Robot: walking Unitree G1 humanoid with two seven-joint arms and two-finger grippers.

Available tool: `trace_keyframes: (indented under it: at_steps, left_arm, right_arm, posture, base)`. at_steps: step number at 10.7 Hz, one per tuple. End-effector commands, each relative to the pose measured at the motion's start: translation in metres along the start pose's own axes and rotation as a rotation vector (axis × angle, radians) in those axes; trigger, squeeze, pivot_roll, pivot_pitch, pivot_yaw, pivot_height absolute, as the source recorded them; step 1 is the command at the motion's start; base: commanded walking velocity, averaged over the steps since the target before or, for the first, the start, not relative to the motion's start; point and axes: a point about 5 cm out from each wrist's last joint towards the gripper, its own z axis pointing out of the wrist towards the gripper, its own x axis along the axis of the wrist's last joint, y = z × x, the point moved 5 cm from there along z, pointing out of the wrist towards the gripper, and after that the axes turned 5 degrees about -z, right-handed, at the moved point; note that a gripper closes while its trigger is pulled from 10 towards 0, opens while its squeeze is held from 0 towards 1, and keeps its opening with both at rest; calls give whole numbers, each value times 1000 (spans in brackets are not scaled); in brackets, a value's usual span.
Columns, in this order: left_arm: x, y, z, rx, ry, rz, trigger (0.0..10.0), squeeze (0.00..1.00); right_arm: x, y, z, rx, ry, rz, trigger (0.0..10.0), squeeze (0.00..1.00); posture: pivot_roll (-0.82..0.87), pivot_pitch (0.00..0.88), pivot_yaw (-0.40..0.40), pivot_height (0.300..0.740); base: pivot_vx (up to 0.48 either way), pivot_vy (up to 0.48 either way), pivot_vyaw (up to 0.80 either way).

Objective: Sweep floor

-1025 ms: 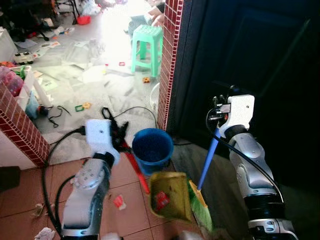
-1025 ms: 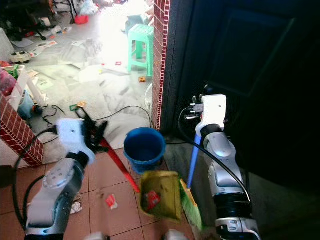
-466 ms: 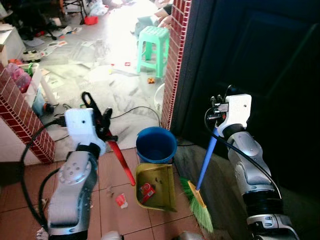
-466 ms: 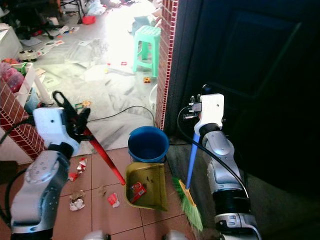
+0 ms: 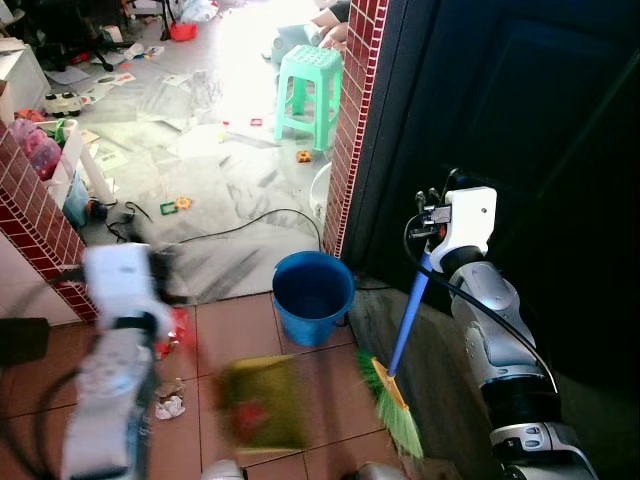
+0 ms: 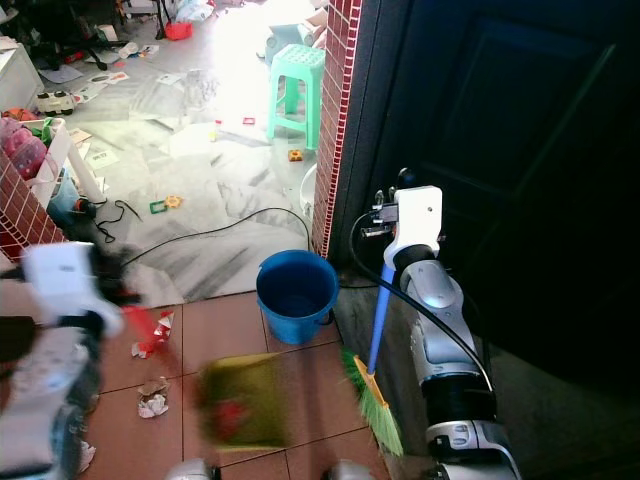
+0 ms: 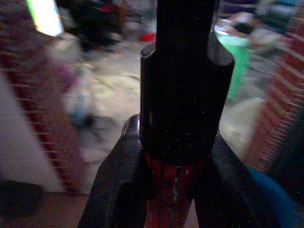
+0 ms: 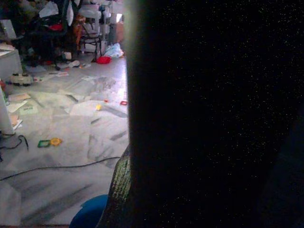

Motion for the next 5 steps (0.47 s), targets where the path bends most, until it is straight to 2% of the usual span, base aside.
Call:
trace_keyframes:
  at_steps: [1, 2, 3, 5]
  left_arm:
    - [36, -5, 5, 38, 153, 12, 10000, 0]
    - [57, -11, 6, 107, 221, 5, 10000, 0]
    - [77, -6, 8, 105, 293, 26, 10000, 0]
    - [118, -10, 17, 138, 404, 10, 10000, 0]
  right_arm:
    - [10, -2, 5, 11, 34, -15, 10000, 0]
    - [8, -4, 6, 23, 32, -18, 10000, 0]
    - [9, -5, 7, 27, 35, -21, 10000, 0]
    - [9, -5, 8, 31, 37, -29, 10000, 0]
  posture:
    - [-14, 0, -60, 740]
    - [-13, 0, -55, 740]
    - [-13, 4, -52, 740]
    - [-7, 30, -53, 740]
  base:
    - [0, 0, 0]
    - [0, 0, 0]
    - [0, 0, 0]
    - [0, 0, 0]
